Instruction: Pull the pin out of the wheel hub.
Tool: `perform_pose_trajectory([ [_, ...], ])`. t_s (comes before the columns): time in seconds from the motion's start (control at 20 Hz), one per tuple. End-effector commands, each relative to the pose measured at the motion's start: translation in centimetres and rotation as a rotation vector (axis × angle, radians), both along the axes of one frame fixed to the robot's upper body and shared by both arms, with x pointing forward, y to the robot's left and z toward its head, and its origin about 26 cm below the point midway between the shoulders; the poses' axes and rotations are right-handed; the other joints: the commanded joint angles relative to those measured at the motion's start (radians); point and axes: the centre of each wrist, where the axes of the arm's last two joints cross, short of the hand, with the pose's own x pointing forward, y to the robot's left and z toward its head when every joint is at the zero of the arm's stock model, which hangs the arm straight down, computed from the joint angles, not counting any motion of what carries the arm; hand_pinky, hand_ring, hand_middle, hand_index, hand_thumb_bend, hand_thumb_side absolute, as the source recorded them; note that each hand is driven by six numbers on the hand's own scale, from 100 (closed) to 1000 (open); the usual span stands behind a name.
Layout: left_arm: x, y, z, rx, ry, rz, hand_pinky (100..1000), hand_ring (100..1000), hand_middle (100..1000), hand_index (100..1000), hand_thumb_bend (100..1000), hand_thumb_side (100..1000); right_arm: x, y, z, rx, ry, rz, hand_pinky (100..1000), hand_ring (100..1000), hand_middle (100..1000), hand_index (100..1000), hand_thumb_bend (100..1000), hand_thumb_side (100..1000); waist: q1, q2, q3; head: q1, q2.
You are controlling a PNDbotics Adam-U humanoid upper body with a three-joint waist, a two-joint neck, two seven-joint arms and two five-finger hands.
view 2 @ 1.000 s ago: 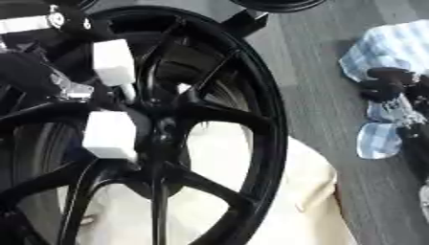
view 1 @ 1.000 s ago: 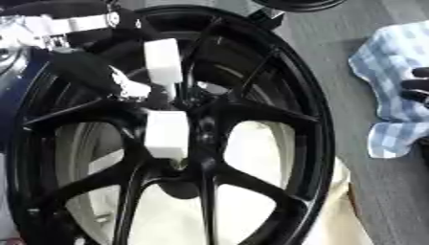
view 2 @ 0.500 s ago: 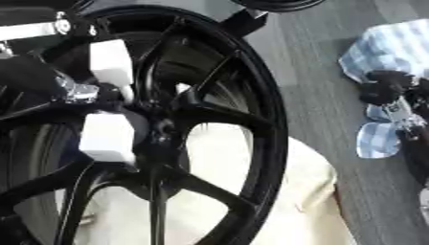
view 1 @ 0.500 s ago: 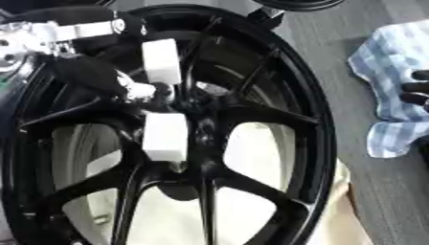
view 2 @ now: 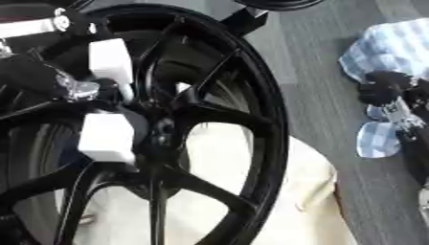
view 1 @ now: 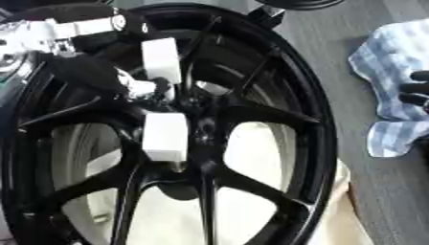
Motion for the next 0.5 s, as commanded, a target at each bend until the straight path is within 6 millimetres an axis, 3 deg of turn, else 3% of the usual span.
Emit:
perform_pose_trajectory([
  [0.05, -0.37, -0.01, 0.72, 0.005, -0.024, 0.004, 906, 796, 648, 783, 284, 418, -0.12, -0.05, 0.56, -0.013, -0.019, 0.004, 764, 730, 702, 572, 326, 435, -0.005, -0.018, -0.002, 0.001, -0.015],
  [0.15, -0.32, -0.02, 0.69, 0.001, -0.024, 0.006, 906, 796, 648, 783, 284, 418, -0.11, -0.04, 0.57, -0.012, -0.019, 0.005, 764, 730, 702, 572, 326, 435, -0.005, -0.017, -0.002, 0.001, -0.016],
  [0.25, -0.24, -0.01, 0.68, -0.009, -0.029, 0.013, 887, 760, 589, 732, 215, 382, -0.11, -0.02, 0.55, -0.010, -0.019, 0.006, 765, 731, 702, 572, 326, 436, -0.006, -0.016, -0.003, 0.001, -0.018],
  [0.5, -0.16, -0.12, 0.66, -0.046, -0.037, 0.021, 873, 731, 542, 687, 141, 364, -0.11, 0.01, 0.53, -0.008, -0.018, 0.008, 765, 731, 702, 572, 325, 438, -0.007, -0.013, -0.002, 0.002, -0.019],
])
